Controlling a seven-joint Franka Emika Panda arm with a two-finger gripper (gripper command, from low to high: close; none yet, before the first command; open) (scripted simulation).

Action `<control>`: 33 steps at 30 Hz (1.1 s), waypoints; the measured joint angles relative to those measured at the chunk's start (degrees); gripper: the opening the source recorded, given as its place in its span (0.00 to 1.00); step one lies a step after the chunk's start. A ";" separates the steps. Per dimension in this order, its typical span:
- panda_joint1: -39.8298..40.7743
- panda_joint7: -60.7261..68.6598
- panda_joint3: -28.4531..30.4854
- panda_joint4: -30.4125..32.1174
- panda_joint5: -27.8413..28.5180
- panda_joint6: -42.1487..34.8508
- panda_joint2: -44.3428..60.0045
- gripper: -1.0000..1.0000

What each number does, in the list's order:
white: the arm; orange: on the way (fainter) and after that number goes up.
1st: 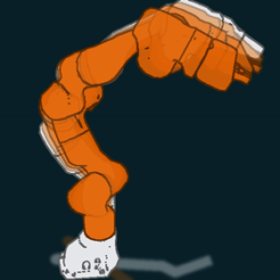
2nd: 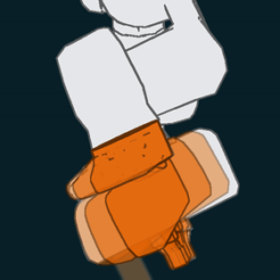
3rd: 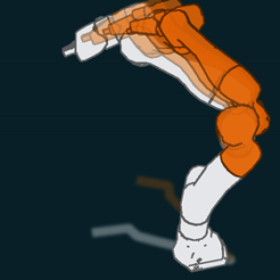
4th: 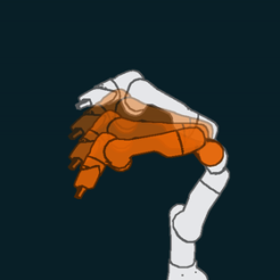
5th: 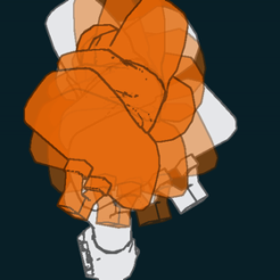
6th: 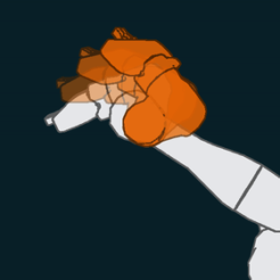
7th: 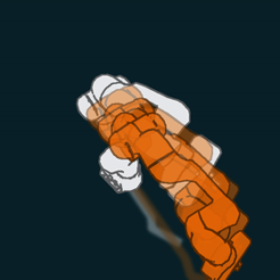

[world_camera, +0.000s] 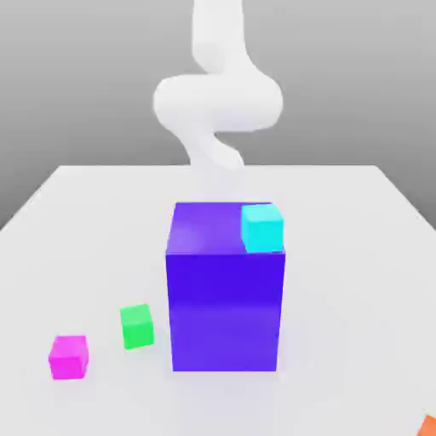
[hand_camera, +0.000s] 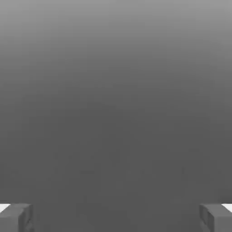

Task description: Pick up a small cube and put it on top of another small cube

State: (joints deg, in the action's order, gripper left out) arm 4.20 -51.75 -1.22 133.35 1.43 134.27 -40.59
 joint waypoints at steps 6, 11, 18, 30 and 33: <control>9.41 -14.65 -1.88 3.81 3.75 6.04 12.92 0.50; 15.86 -26.25 -1.92 6.87 6.44 10.88 23.40 0.50; 22.13 -40.21 1.44 11.27 6.97 17.97 37.81 0.50; 27.50 -46.35 1.62 13.39 -2.34 33.71 61.79 0.00; 27.50 -46.37 1.61 13.39 -2.32 33.75 61.79 0.00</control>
State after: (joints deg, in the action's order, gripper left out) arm 31.71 -98.11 0.40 146.74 -0.89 168.02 21.21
